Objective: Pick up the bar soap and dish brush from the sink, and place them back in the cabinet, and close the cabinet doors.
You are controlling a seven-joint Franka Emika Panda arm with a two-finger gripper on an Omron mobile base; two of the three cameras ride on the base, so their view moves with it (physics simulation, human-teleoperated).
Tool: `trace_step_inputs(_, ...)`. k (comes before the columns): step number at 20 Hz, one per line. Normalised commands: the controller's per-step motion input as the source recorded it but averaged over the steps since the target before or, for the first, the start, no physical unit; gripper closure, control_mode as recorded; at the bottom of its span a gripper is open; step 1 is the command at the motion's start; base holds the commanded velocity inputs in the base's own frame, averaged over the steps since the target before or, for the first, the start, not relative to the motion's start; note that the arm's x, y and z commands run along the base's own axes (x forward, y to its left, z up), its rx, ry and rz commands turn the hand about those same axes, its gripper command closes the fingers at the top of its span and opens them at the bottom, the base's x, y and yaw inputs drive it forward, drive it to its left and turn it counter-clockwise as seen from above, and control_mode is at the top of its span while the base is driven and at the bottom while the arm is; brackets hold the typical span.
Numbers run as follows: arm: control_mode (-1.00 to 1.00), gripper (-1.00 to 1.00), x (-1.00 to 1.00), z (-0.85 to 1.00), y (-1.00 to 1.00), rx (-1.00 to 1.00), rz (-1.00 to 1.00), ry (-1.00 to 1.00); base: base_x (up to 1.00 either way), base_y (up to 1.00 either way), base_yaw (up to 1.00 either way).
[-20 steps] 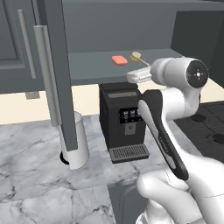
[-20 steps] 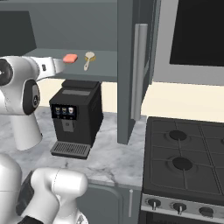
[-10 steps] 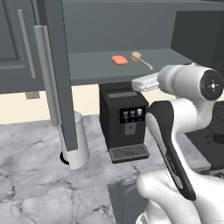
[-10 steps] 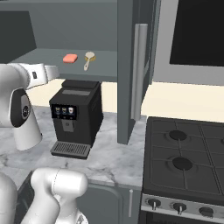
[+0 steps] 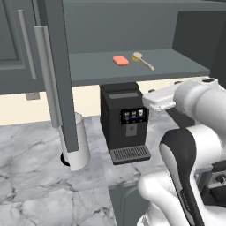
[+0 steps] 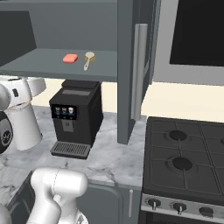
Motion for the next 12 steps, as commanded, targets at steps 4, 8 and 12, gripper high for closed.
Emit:
trace_step_inputs(4, -1.0, -1.0, -0.59, 0.0, 0.06, 0.0, 0.0, -0.06, 0.0, 0.0, 0.0)
trace_step_inputs(8, -1.0, -1.0, -0.48, 0.0, 0.15, 0.0, 0.0, -0.03, 0.0, 0.0, 0.0)
trace_step_inputs(12, -1.0, -1.0, -0.49, 0.0, 0.15, 0.0, 0.0, -0.03, 0.0, 0.0, 0.0)
